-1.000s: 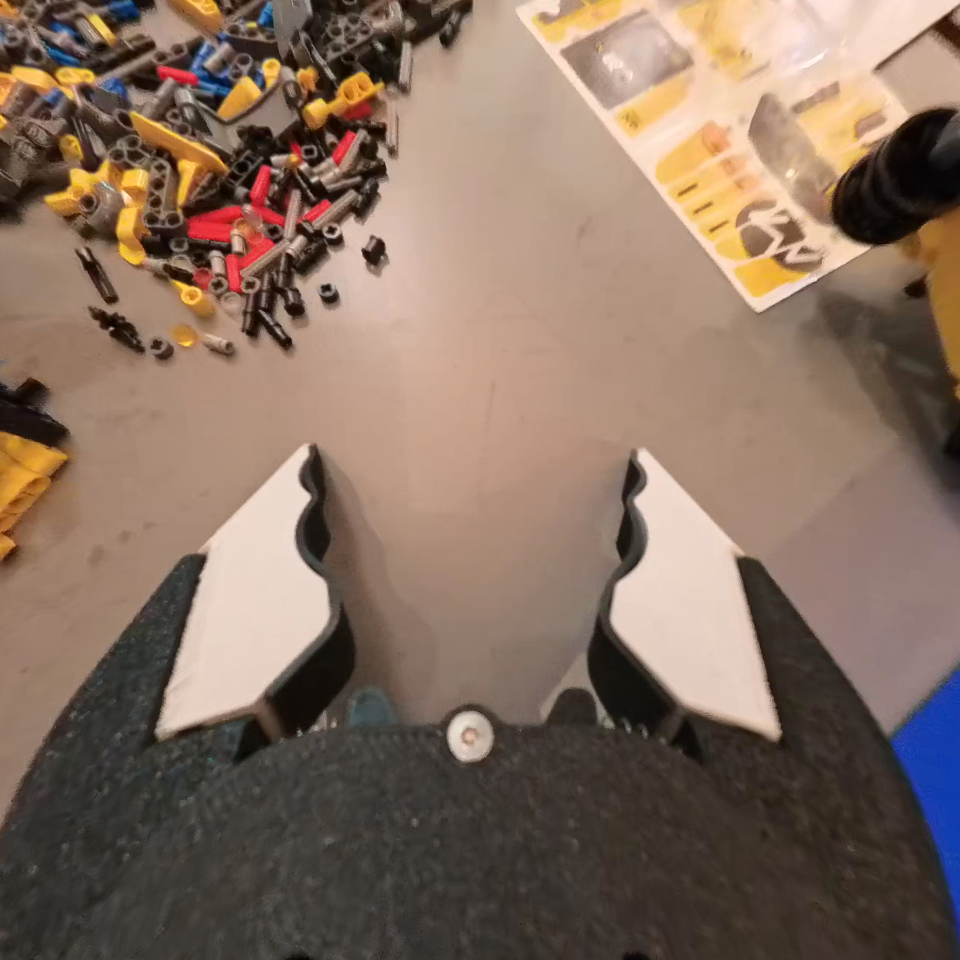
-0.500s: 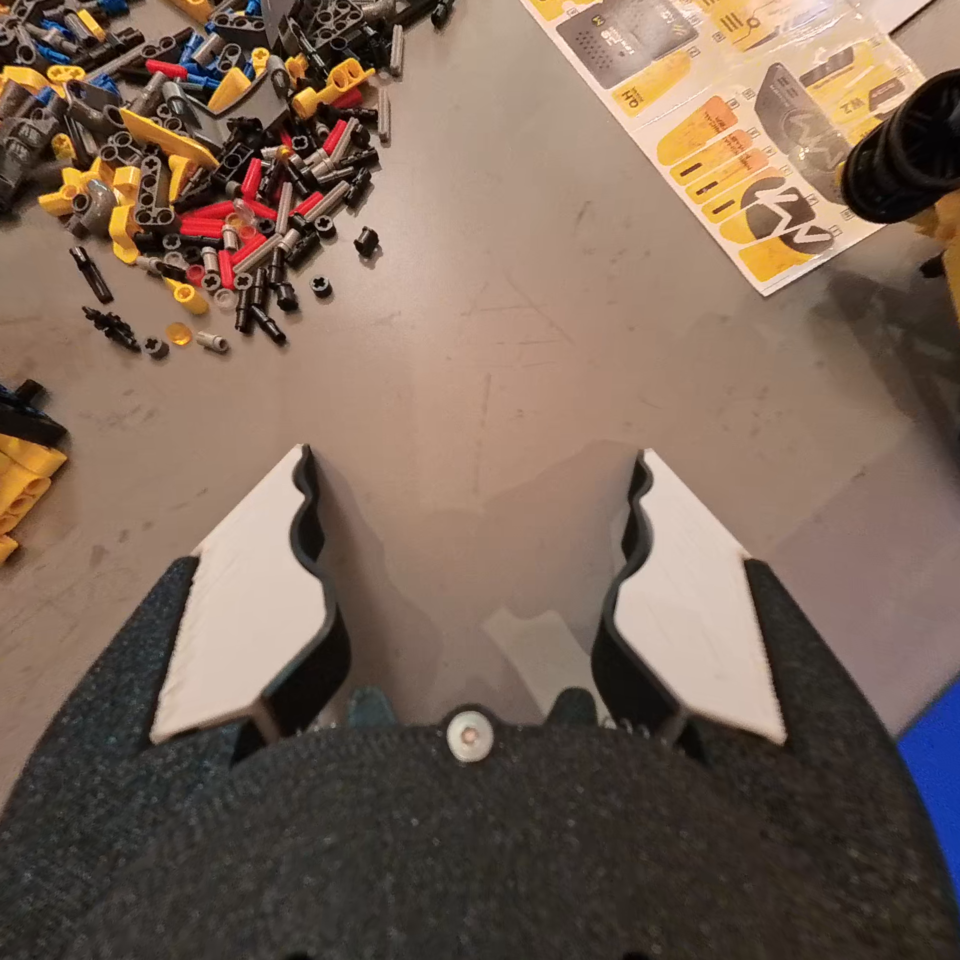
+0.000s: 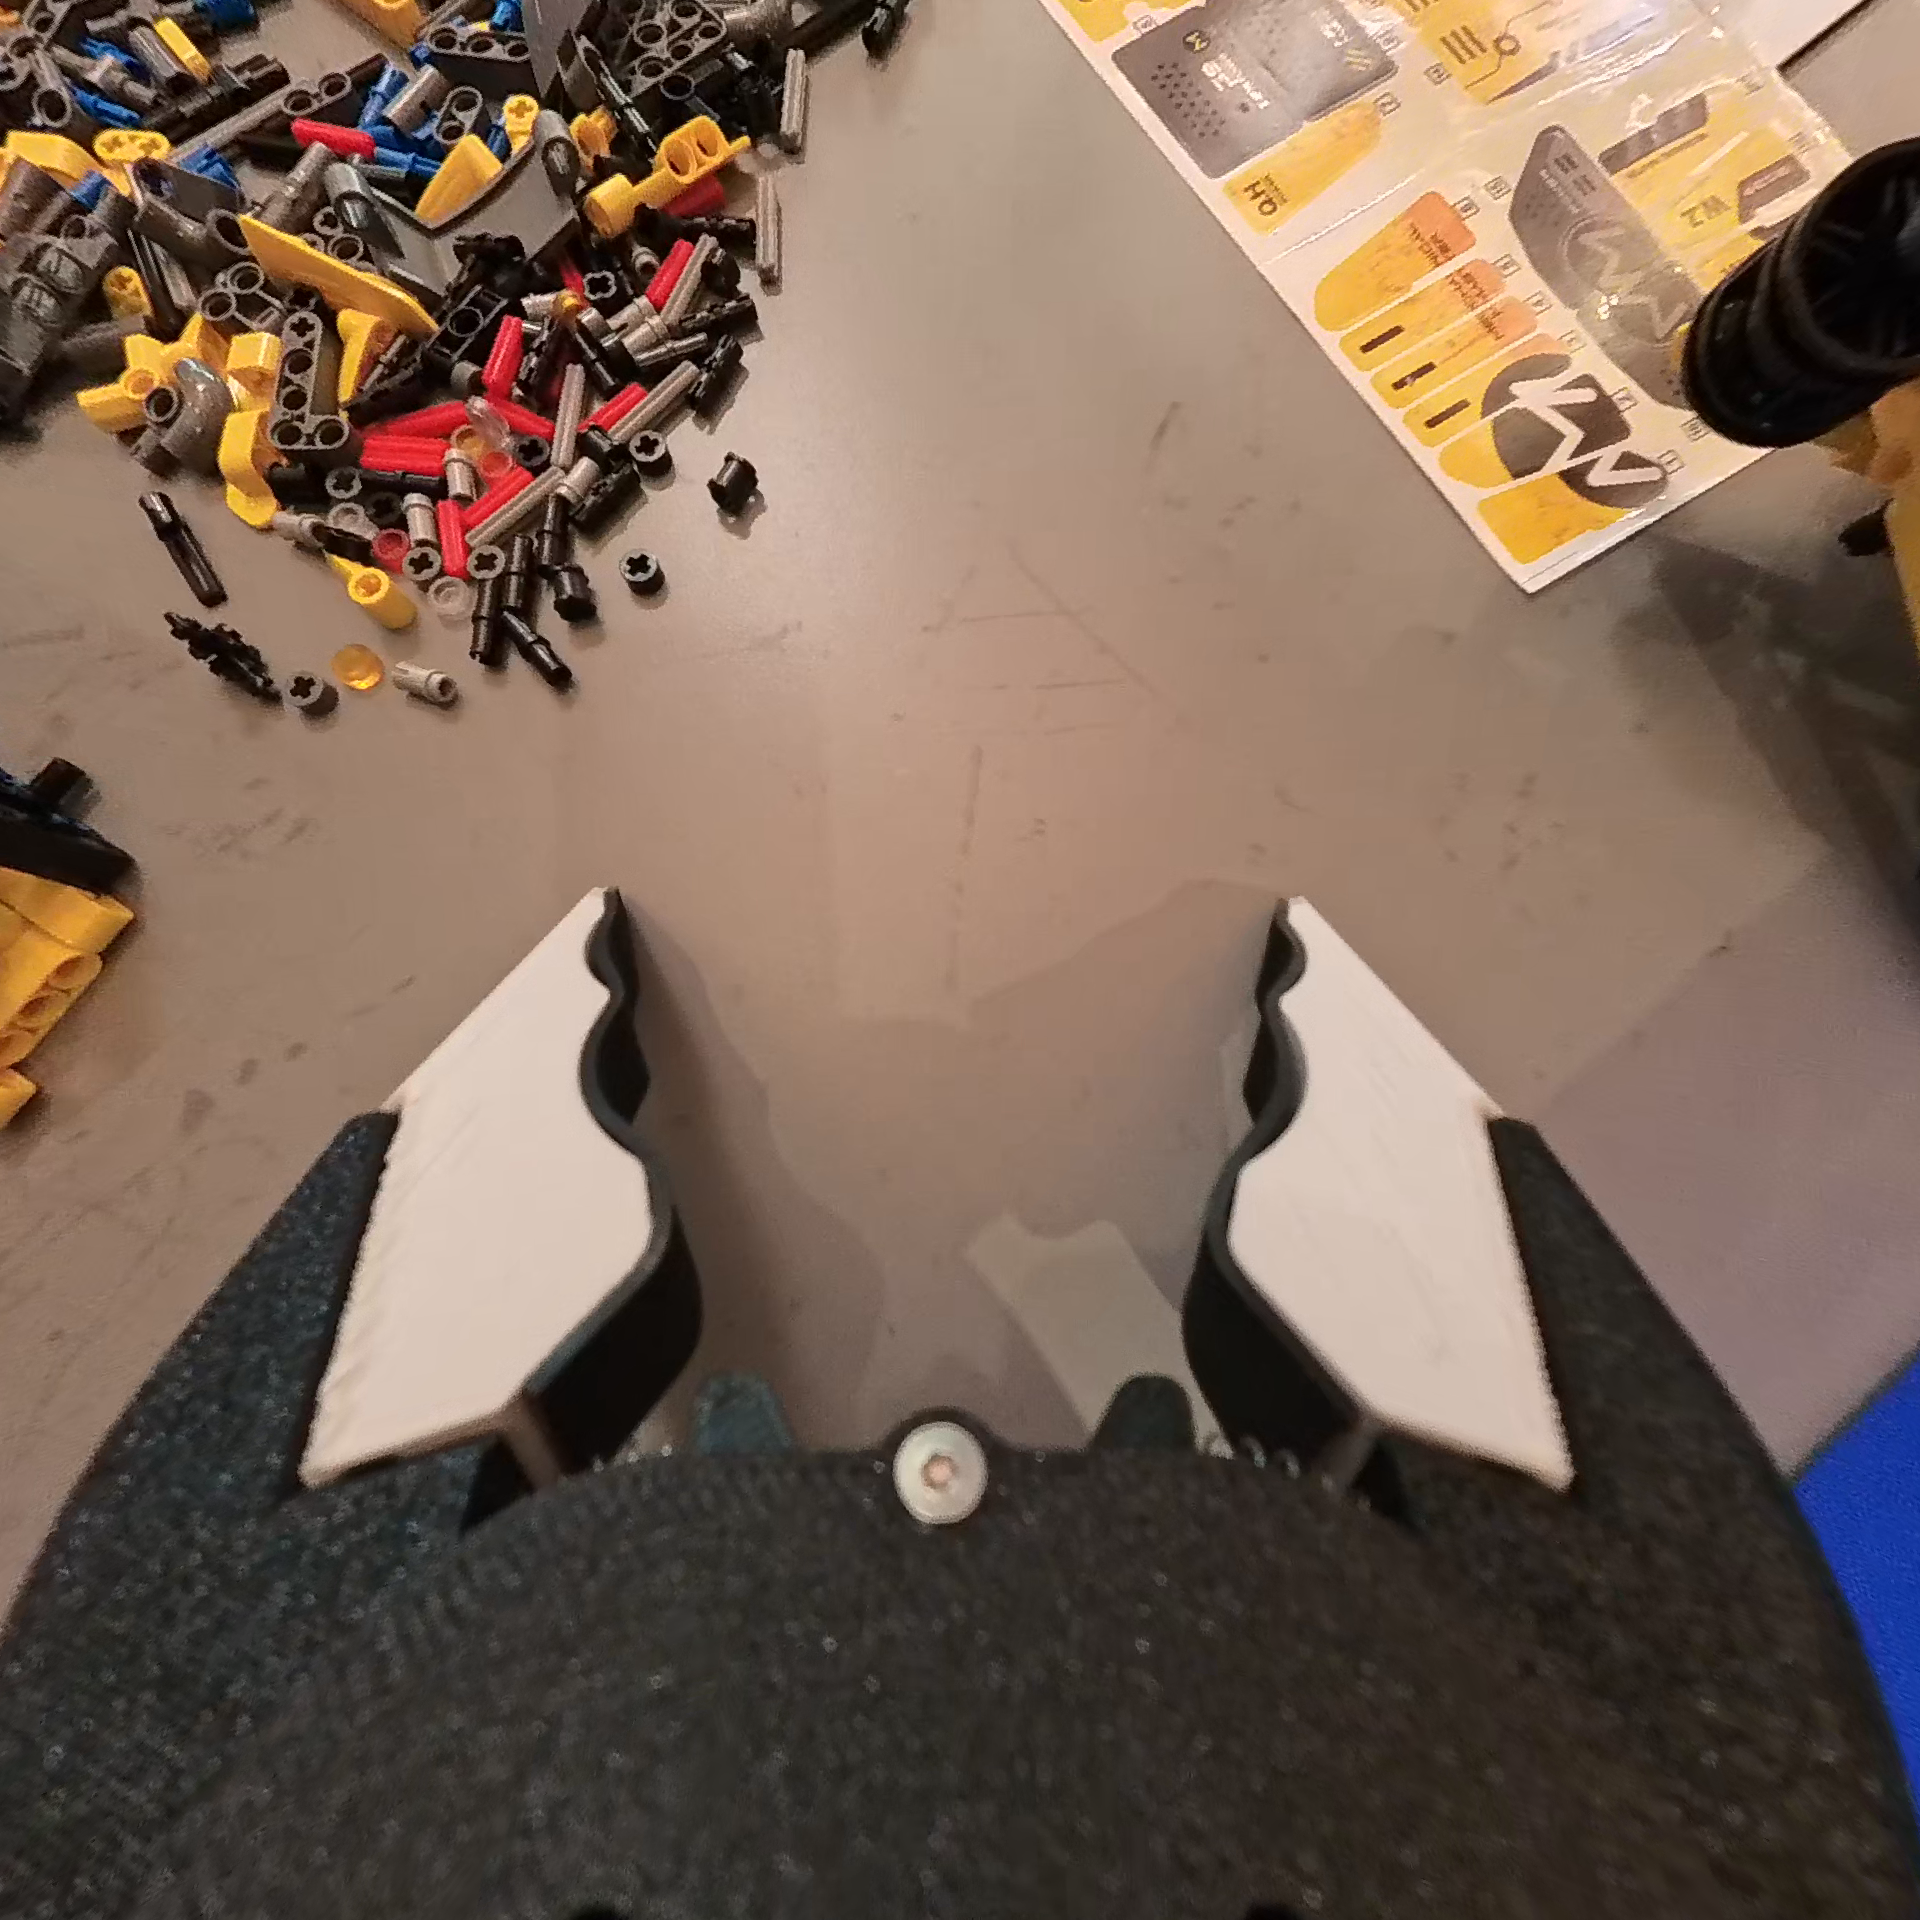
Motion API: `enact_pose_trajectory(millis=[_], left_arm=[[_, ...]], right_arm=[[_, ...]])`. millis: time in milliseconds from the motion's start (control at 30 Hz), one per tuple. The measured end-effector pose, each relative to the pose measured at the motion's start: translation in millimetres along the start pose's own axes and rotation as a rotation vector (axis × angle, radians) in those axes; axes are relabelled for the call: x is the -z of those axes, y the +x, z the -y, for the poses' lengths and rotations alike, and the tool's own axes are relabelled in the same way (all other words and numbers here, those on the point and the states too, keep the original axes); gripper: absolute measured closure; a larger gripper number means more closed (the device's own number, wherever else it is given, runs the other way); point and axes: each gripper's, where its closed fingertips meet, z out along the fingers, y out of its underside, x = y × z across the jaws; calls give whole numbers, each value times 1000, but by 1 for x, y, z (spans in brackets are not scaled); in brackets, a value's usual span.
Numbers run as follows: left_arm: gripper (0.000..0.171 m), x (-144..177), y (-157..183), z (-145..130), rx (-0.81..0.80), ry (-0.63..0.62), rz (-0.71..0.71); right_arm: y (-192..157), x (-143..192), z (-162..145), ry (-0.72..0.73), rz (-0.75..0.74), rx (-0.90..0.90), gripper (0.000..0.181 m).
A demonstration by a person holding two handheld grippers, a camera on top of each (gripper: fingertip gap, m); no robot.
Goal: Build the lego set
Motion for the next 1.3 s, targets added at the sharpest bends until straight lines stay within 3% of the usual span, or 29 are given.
enact_pose_trajectory(millis=[700,1000,1300], left_arm=[[81,-9,6,-16,7,-17,-18],[69,-7,-7,-20,-59,-41,82],[58,-12,1,-22,-96,-58,71]], right_arm=[[0,0,0,0,0,0,62],[0,0,0,0,0,0,62],[0,-1,0,1,4,6,62]])
